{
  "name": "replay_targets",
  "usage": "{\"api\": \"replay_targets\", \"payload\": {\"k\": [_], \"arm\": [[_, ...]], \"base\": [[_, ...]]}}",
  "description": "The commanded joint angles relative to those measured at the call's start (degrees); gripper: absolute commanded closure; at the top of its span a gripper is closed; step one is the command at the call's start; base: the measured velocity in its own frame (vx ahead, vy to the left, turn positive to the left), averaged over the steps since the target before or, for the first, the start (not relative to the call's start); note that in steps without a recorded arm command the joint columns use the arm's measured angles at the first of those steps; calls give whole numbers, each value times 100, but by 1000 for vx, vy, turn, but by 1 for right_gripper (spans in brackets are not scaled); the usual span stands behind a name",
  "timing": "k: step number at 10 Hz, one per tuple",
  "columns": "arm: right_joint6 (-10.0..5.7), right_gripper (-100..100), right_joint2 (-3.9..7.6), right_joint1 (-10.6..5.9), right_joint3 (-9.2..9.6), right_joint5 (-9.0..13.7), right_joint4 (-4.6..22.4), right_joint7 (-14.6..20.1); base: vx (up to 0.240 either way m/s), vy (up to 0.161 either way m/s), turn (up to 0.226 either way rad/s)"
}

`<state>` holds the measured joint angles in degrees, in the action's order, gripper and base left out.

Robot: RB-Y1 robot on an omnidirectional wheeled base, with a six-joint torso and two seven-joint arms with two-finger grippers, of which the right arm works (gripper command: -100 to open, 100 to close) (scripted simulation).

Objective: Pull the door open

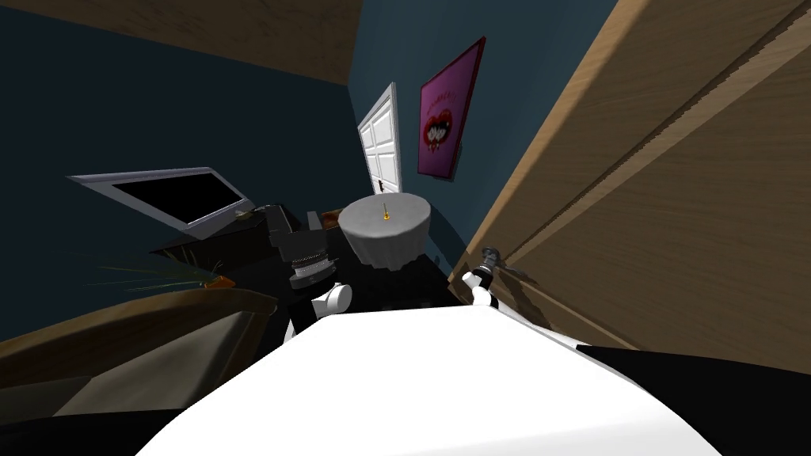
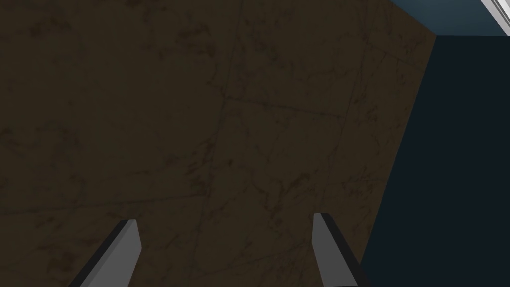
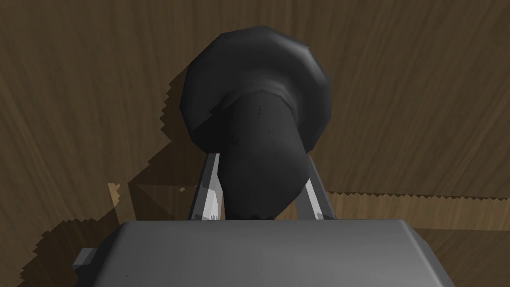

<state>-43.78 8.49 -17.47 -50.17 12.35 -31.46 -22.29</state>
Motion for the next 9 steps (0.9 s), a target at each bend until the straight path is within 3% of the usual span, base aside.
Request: {"api": "replay_targets", "payload": {"k": [1,3,4,5,6,9], "arm": [[-64,100,33,-265,106,-52,286,-12],[-13,100,33,-205,106,-52,-158,-12],[-64,100,33,-265,106,-52,43,-12],[61,100,70,-64,170,-68,-87,140],[57,-100,15,-103,96,-37,-119,16],[112,-100,23,-97,15,9,-112,-33]], "base": [[9,10,14],[11,17,52],[33,11,100],[-2,87,201],[-47,156,166],[-41,224,14]]}}
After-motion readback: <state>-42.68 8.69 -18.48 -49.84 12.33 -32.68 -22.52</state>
